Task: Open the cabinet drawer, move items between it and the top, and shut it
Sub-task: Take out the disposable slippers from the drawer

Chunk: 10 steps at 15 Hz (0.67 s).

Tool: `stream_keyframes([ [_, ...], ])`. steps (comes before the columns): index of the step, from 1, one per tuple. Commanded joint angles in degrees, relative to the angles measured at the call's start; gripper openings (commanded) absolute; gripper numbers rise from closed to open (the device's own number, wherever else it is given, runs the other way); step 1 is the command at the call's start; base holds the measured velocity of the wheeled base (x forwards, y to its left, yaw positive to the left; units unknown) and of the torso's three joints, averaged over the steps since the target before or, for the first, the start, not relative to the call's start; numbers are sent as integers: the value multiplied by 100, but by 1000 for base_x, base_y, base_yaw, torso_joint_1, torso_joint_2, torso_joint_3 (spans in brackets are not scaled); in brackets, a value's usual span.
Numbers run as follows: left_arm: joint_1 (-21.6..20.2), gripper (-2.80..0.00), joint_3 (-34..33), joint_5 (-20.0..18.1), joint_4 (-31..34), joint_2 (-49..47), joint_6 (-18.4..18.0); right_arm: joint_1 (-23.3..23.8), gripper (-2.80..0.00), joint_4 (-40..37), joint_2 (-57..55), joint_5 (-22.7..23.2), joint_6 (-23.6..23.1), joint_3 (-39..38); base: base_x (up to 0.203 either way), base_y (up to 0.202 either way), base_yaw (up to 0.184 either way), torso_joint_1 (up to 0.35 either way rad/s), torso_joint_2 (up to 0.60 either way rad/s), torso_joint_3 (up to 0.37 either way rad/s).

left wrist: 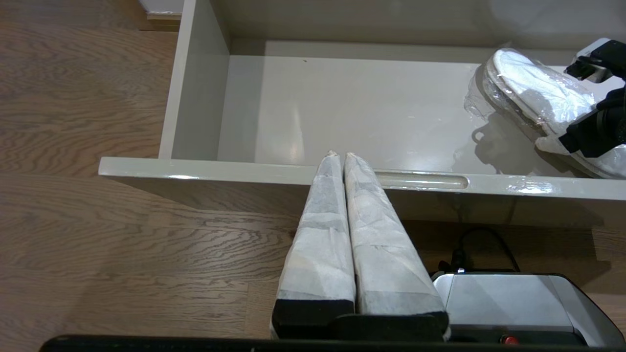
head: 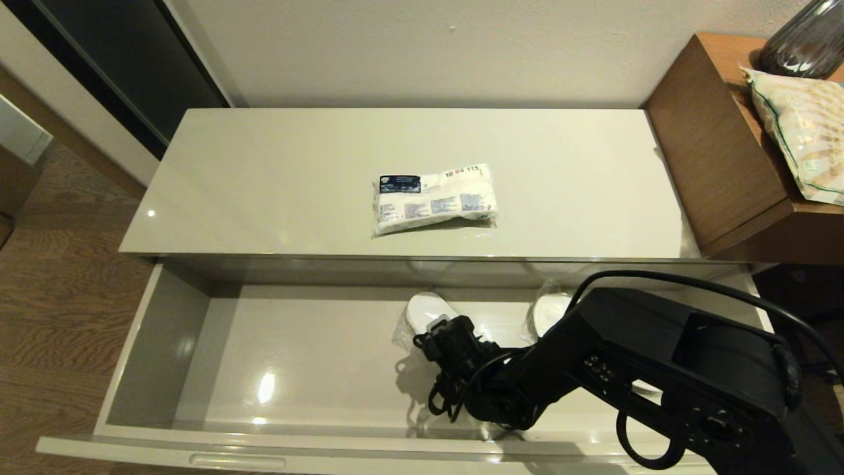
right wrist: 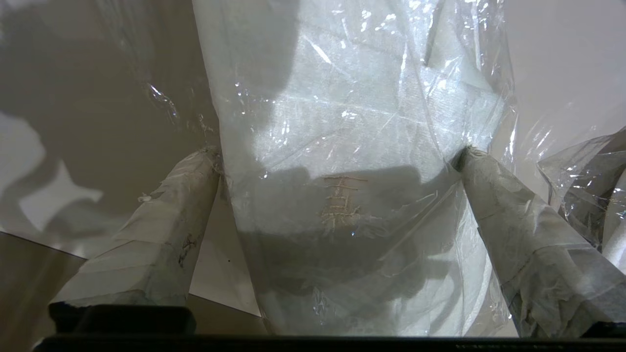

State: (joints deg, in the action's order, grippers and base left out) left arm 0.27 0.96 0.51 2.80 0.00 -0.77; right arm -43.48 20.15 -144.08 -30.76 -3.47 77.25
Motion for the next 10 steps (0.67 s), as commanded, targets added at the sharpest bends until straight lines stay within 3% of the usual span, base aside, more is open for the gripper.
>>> stream_keyframes([
  [1,0,-280,0,2,1,-9,6,-2,0,-2,-6,-18,-4,18,0,0,0,0,0,0],
  [2,0,-280,0,2,1,0,-2,-11,-280,-123,25,-35,-15,18,0,0,0,0,0,0],
  [7,0,-280,0,2,1,-4,-1,-3,-280,-359,488,-14,54,-106,0,0,0,0,0,0],
  [10,0,-280,0,2,1,-9,-2,-6,-280,-910,1054,38,390,-220,0,0,0,0,0,0],
])
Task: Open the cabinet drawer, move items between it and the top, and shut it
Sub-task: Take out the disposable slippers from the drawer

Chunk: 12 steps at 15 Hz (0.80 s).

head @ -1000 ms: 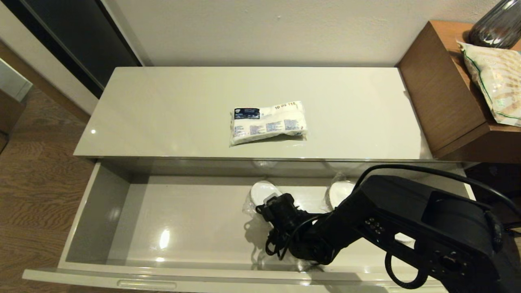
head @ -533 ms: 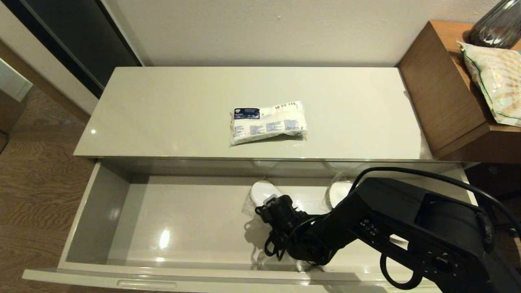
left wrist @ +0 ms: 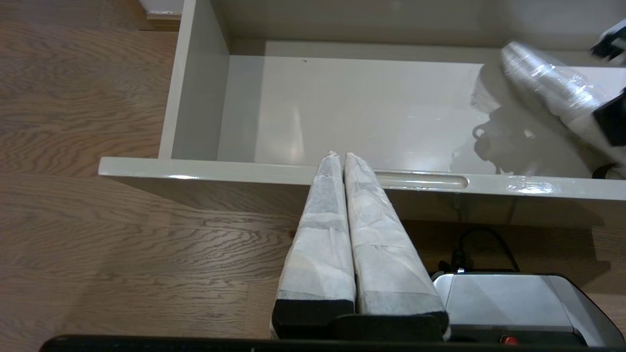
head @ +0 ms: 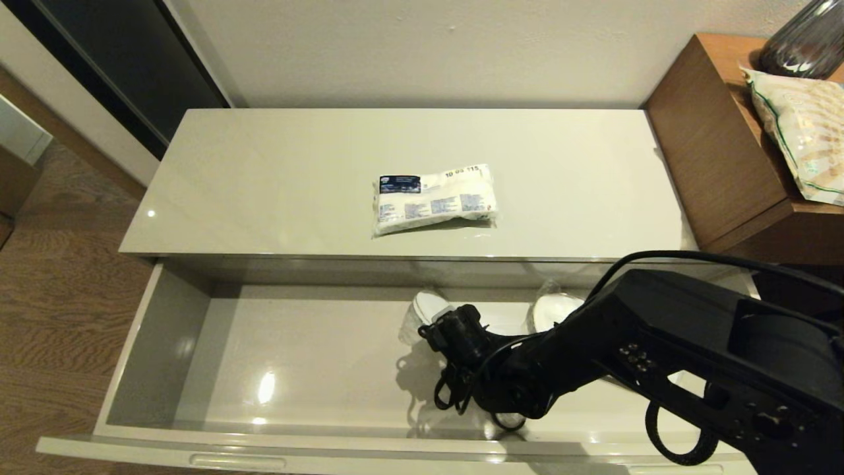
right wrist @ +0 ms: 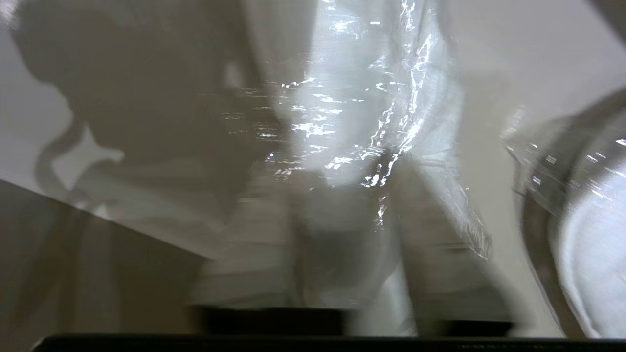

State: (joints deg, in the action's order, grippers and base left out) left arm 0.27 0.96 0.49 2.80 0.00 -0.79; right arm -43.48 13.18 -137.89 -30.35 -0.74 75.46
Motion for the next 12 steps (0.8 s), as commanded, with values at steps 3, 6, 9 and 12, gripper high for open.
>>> stream_keyframes([
  [3,0,-280,0,4,1,-9,8,-46,-280,-1721,1273,277,894,-68,0,0,0,0,0,0],
  [6,0,-280,0,4,1,0,0,-54,-280,-2273,1583,372,1155,-166,0,0,0,0,0,0],
  [9,0,-280,0,4,1,-9,2,-30,-280,-2347,2013,384,1155,-598,0,0,0,0,0,0],
  [12,0,-280,0,4,1,-8,7,109,-280,-2375,2580,374,1118,-989,0,0,0,0,0,0],
])
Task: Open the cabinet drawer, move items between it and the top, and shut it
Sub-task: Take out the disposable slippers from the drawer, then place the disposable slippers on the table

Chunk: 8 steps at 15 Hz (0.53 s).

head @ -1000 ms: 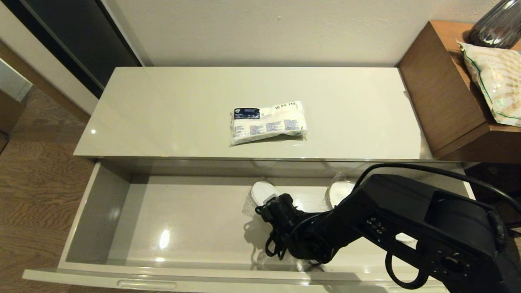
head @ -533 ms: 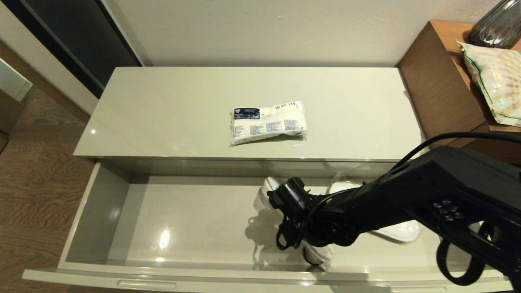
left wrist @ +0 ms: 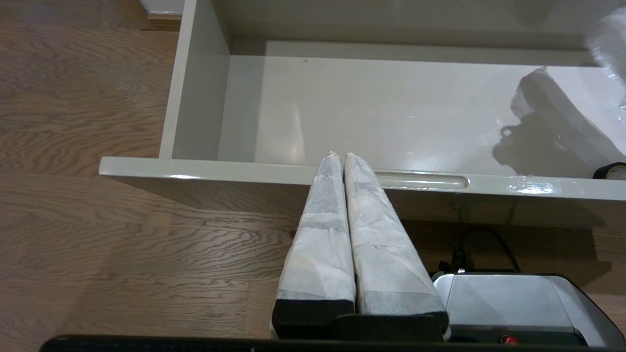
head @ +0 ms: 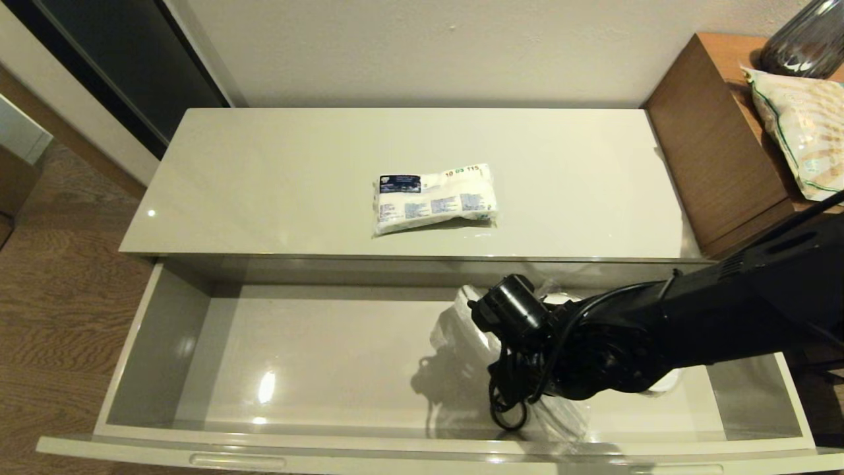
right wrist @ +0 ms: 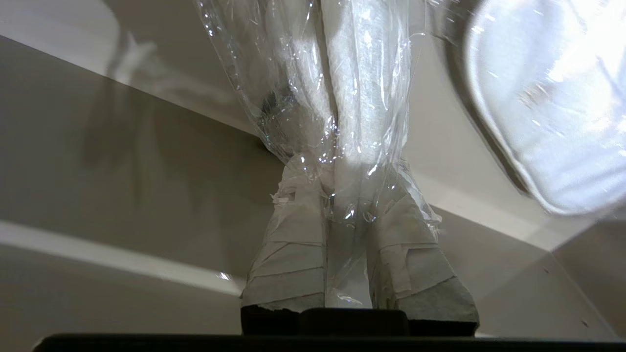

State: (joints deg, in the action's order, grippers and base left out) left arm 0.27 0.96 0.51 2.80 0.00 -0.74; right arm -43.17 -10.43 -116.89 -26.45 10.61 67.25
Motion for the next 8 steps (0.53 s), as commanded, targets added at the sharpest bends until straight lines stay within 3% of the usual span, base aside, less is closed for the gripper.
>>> stream_keyframes([
  [1,0,-280,0,2,1,-4,-2,165,-280,-101,839,-9,-55,-227,0,0,0,0,0,0],
  [8,0,-280,0,2,1,-9,-5,427,-280,-1982,2849,53,-132,-64,0,0,0,0,0,0],
])
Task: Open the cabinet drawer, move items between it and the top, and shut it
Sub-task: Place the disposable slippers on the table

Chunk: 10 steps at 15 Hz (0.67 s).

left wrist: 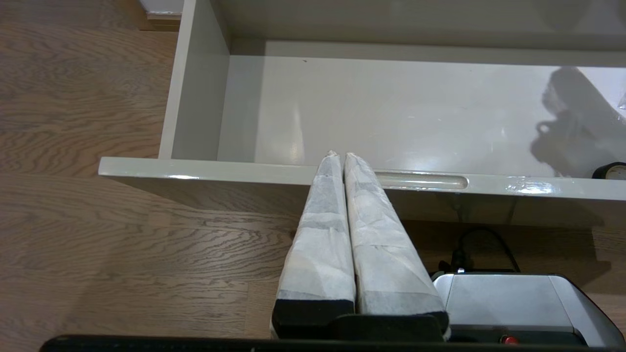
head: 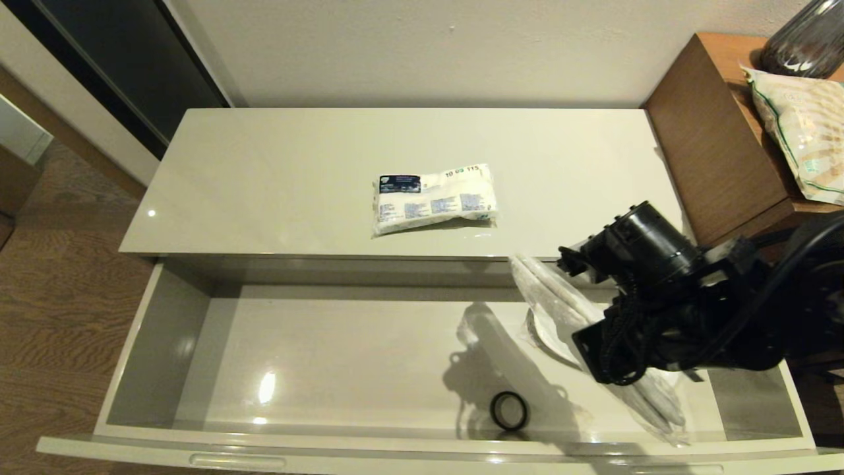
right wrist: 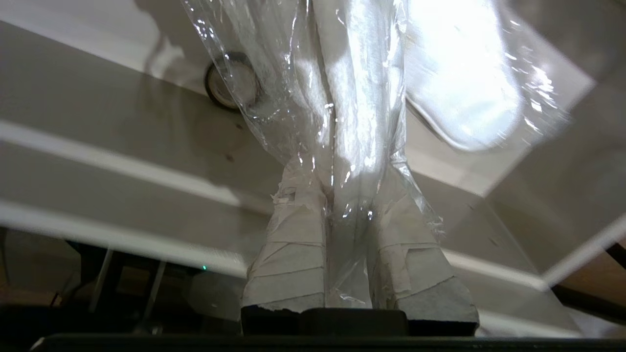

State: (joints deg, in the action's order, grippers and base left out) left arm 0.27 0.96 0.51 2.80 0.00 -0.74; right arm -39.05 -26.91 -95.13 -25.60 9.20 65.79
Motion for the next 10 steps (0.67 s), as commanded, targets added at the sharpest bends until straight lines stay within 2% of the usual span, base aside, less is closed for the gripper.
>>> stream_keyframes([
  [1,0,-280,0,2,1,0,-5,13,-280,-652,864,-69,10,221,0,0,0,0,0,0],
  [5,0,-280,0,2,1,0,4,149,-280,-1317,779,-390,-3,1430,0,0,0,0,0,0],
  [10,0,-280,0,2,1,-2,2,1040,-280,-1526,-833,-680,-55,3379,0,0,0,0,0,0],
])
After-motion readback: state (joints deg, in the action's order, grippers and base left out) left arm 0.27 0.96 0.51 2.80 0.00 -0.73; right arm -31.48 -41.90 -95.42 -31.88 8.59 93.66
